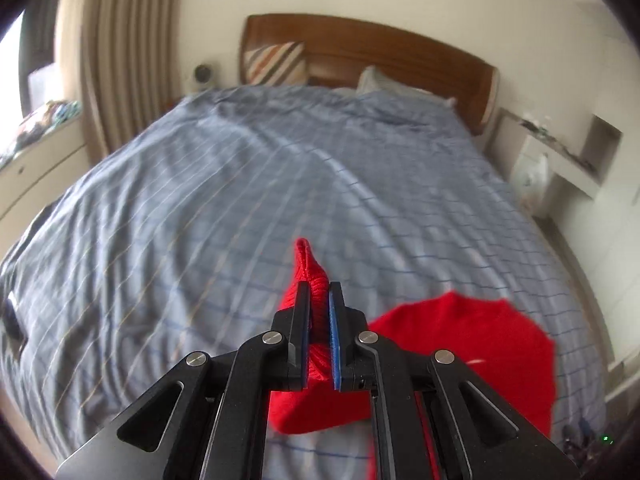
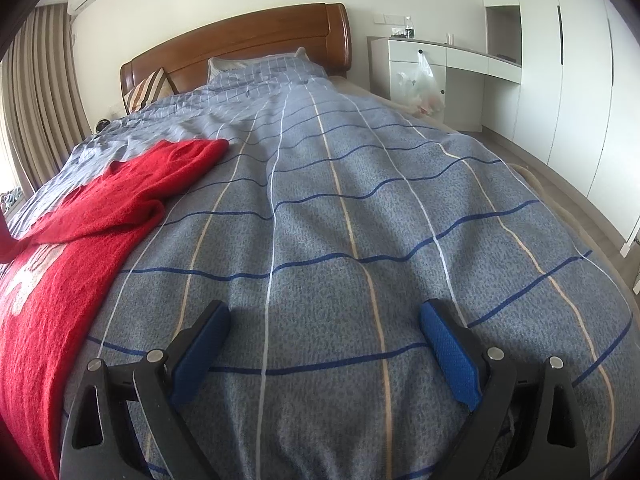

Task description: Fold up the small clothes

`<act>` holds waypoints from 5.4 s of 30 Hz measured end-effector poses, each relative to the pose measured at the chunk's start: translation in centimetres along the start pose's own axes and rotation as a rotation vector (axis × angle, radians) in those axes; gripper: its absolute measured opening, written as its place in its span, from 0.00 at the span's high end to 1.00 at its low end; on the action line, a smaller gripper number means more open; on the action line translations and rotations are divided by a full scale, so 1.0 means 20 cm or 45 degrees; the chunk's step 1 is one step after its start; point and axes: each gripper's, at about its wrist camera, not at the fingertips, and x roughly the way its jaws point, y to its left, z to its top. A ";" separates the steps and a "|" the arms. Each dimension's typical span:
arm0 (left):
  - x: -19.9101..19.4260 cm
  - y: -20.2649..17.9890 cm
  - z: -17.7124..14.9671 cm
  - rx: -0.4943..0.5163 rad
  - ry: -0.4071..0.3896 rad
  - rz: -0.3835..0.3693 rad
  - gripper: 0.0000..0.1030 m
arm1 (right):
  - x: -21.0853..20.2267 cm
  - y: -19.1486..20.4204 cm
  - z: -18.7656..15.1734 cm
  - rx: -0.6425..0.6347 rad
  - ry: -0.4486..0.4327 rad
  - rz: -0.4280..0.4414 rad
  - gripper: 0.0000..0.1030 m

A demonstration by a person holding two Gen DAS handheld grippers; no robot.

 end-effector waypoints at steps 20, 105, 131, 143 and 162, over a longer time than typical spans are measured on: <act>0.19 -0.41 -0.60 0.196 0.176 -0.129 0.11 | 0.00 0.00 0.00 0.002 -0.007 0.007 0.07; 0.73 0.33 -0.83 -0.140 0.250 0.334 0.00 | 0.30 0.05 0.28 -0.037 0.178 -0.125 0.00; 0.74 0.33 -0.83 -0.139 0.254 0.338 0.00 | 0.28 0.09 0.25 -0.063 0.195 -0.170 0.00; 0.74 0.33 -0.83 -0.140 0.255 0.339 0.00 | 0.29 0.10 0.25 -0.062 0.209 -0.166 0.00; 0.74 0.33 -0.82 -0.139 0.255 0.341 0.00 | 0.29 0.10 0.25 -0.062 0.204 -0.165 0.00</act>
